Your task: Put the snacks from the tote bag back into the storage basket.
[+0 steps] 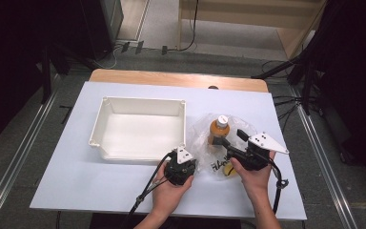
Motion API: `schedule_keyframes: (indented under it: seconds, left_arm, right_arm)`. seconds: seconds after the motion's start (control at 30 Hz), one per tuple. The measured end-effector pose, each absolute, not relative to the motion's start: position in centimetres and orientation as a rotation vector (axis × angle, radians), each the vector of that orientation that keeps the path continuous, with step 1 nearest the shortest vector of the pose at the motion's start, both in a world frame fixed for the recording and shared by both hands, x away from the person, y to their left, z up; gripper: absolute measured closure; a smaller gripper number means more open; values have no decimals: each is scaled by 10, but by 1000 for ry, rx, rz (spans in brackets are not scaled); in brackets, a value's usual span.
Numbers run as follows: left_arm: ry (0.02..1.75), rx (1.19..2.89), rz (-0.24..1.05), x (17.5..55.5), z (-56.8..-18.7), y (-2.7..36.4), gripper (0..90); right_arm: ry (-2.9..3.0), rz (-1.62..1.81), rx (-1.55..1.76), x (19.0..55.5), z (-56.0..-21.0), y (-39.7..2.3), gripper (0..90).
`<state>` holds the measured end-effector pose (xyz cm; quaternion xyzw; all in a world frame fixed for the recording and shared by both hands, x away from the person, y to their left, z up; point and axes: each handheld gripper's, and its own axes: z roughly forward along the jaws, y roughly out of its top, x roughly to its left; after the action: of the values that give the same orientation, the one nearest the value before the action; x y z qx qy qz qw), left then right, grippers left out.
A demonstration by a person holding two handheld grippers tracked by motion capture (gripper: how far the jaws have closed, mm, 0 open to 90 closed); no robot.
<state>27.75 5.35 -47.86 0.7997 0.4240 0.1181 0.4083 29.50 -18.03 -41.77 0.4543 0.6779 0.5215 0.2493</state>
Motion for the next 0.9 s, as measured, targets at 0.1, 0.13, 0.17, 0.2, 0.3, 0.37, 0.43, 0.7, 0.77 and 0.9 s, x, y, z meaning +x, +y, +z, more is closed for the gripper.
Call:
schedule_keyframes:
  seconds: [0.1, 0.13, 0.17, 0.2, 0.3, 0.37, 0.43, 0.7, 0.77, 0.9]
  left_arm:
    - [1068, 2016, 298, 278, -479, 53, 900]
    - [1068, 2016, 300, 278, -479, 53, 900]
    - [1067, 2016, 299, 278, -479, 54, 900]
    - [1068, 2016, 299, 278, -479, 54, 900]
    - [1068, 2015, 297, 278, -479, 54, 900]
    - [1068, 2016, 297, 278, -479, 54, 900]
    - [1068, 2016, 297, 278, -479, 54, 900]
    - [1066, 2019, 301, 277, -478, 54, 900]
    - [1066, 2019, 299, 278, -478, 54, 900]
    - [1066, 2018, 299, 278, -478, 54, 900]
  right_arm:
    - [1845, 1417, 1248, 301, -419, -173, 232]
    - [1851, 1415, 1249, 304, -421, -170, 221]
    - [1856, 1407, 1255, 306, -423, -167, 219]
    - [1856, 1394, 1254, 309, -425, -164, 218]
    - [1857, 1380, 1270, 316, -430, -156, 216]
    - [1845, 1364, 1281, 319, -430, -154, 216]
    - [1847, 1374, 1296, 322, -431, -152, 217]
    - [1870, 1363, 1301, 331, -435, -145, 300]
    - [1869, 1367, 1294, 330, -436, -144, 313]
    - [1867, 1363, 1308, 329, -435, -144, 317]
